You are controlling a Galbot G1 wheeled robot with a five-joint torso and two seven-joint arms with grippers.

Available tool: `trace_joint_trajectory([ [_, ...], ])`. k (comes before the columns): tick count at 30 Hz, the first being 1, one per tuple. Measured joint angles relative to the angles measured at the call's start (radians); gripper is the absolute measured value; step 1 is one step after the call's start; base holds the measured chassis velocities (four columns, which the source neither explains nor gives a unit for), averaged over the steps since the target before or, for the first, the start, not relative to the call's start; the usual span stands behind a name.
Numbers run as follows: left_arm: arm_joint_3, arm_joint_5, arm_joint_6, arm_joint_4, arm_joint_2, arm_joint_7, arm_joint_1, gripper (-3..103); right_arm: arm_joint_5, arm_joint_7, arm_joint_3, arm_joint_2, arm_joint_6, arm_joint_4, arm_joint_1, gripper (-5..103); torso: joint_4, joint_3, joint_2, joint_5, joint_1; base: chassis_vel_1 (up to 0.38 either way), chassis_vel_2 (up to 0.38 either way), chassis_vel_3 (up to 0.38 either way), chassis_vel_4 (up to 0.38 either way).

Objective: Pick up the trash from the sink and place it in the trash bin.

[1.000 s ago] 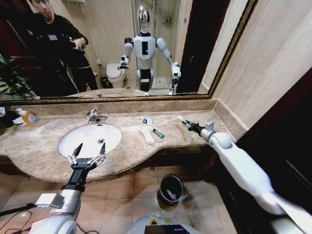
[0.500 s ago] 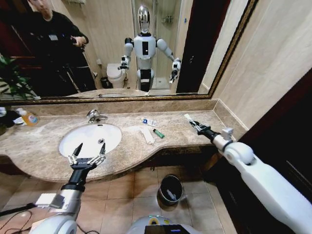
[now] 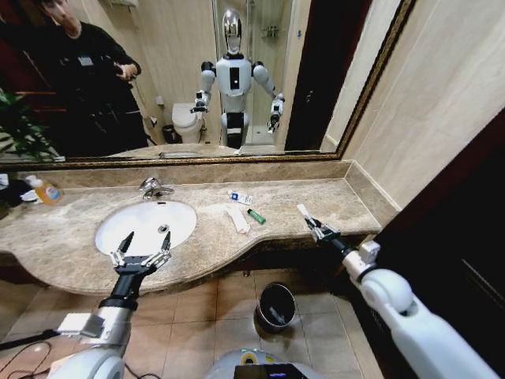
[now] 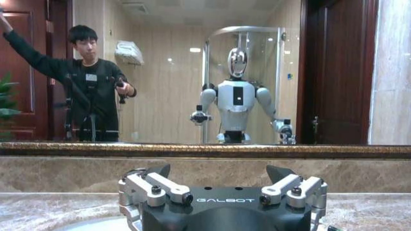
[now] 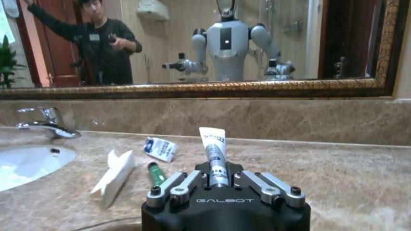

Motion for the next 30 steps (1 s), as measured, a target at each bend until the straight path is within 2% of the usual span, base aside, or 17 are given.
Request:
trace_joint_trajectory([
  [1, 0.0, 0.0, 0.0, 0.0, 0.0, 0.0, 0.0, 100, -0.031, -0.015, 0.006, 0.034, 0.035, 0.013, -0.044, 16, 0.0, 0.0, 0.0, -0.0001, 0.0, 0.0, 0.0, 0.0, 0.0],
  [4, 0.0, 0.0, 0.0, 0.0, 0.0, 0.0, 0.0, 100, -0.062, -0.075, 0.019, 0.072, 0.093, 0.023, -0.125, 16, 0.0, 0.0, 0.0, -0.0002, 0.0, 0.0, 0.0, 0.0, 0.0],
  [6, 0.0, 0.0, 0.0, 0.0, 0.0, 0.0, 0.0, 100, -0.075, -0.094, 0.022, 0.083, 0.115, 0.019, -0.146, 16, -0.0002, 0.0, 0.0, -0.0002, 0.0, 0.0, 0.0, 0.0, 0.0],
  [8, 0.0, 0.0, 0.0, 0.0, 0.0, 0.0, 0.0, 100, -0.119, -0.14, 0.024, 0.112, 0.192, -0.031, -0.188, 15, -0.0003, 0.0, 0.0, 0.0002, 0.0, 0.0, 0.0, 0.0, 0.0],
  [10, 0.0, 0.0, 0.0, 0.0, 0.0, 0.0, 0.0, 100, -0.128, -0.155, 0.023, 0.118, 0.212, -0.05, -0.193, 15, -0.0002, 0.0, 0.0, 0.0001, 0.0, 0.0, 0.0, 0.0, 0.0],
  [12, 0.0, 0.0, 0.0, 0.0, 0.0, 0.0, 0.0, 100, -0.145, -0.186, 0.023, 0.13, 0.246, -0.092, -0.197, 9, -0.0001, 0.0, 0.0, 0.0, 0.0, 0.0, 0.0, 0.0, 0.0],
  [14, 0.0, 0.0, 0.0, 0.0, 0.0, 0.0, 0.0, 100, -0.153, -0.195, 0.023, 0.133, 0.256, -0.108, -0.197, 5, -0.0001, 0.0, 0.0, 0.0002, 0.0, 0.0, 0.0, 0.0, 0.0],
  [16, 0.0, 0.0, 0.0, 0.0, 0.0, 0.0, 0.0, 100, -0.176, -0.236, 0.018, 0.144, 0.282, -0.185, -0.201, 2, -0.0001, 0.0, 0.0, 0.0001, 0.0, 0.0, 0.0, 0.0, 0.0],
  [24, 0.0, 0.0, 0.0, 0.0, 0.0, 0.0, 0.0, 100, -0.248, -0.281, -0.017, 0.178, 0.314, -0.328, -0.195, 2, -0.0001, 0.0, 0.0, -0.0001, 0.0, 0.0, 0.0, 0.0, 0.0],
  [30, 0.0, 0.0, 0.0, 0.0, 0.0, 0.0, 0.0, 100, -0.327, -0.277, -0.056, 0.211, 0.319, -0.449, -0.128, 1, -0.0001, 0.0, 0.0, 0.0, 0.0, 0.0, 0.0, 0.0, 0.0],
])
